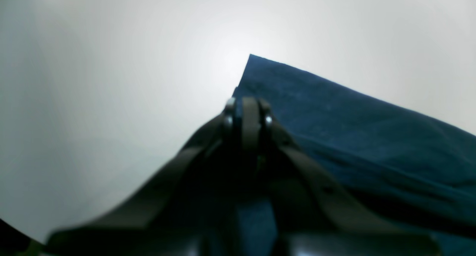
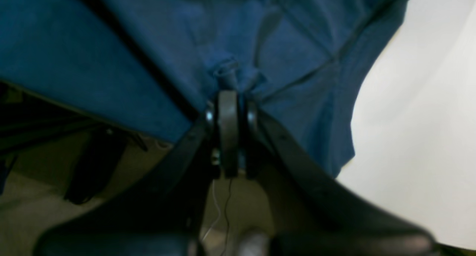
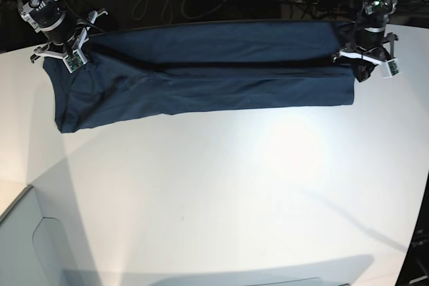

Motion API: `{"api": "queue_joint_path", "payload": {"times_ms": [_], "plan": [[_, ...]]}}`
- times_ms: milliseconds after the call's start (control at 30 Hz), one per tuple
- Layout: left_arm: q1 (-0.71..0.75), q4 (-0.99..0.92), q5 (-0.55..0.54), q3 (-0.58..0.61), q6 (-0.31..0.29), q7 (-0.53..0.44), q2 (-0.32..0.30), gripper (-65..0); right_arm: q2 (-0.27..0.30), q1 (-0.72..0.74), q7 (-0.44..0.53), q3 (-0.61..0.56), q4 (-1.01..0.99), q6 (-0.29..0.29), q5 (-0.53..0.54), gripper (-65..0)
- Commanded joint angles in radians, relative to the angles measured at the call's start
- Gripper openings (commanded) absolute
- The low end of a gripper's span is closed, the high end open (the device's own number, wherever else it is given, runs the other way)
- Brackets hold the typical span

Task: Fold the T-shirt properly
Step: 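Release and regrasp the folded corners with both grippers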

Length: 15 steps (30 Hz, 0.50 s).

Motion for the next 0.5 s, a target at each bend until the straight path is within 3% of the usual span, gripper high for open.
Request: {"api": "queue_joint_path", "payload": {"times_ms": [0, 167, 267, 367, 467], "plan": [[0.004, 0.014, -0.008, -0.007, 0.001, -0.019, -0.006, -65.0, 0.011, -0.003, 0.014, 0.006, 0.017, 0.019, 0.010, -59.0], [0.022, 0.021, -0.008, -0.003, 0.001, -0.017, -0.006, -65.0, 0.013, -0.008, 0.018, 0.011, 0.036, 0.019, 0.010, -34.9], [0.030, 0.021, -0.008, -0.003, 0.003, -0.017, -0.006, -65.0, 0.013, -0.011, 0.018, 0.016, 0.082, 0.019, 0.010, -25.0], [0.030, 0.021, -0.008, -0.004, 0.003, -0.017, -0.006, -63.5, 0.013, -0.003, 0.017, 0.017, 0.116, 0.019, 0.010, -23.8], [0.041, 0.021, -0.008, -0.007, 0.003, -0.017, -0.006, -49.9, 0.013, 0.029, 0.012, 0.011, 0.117, 0.019, 0.010, -24.0]]}}
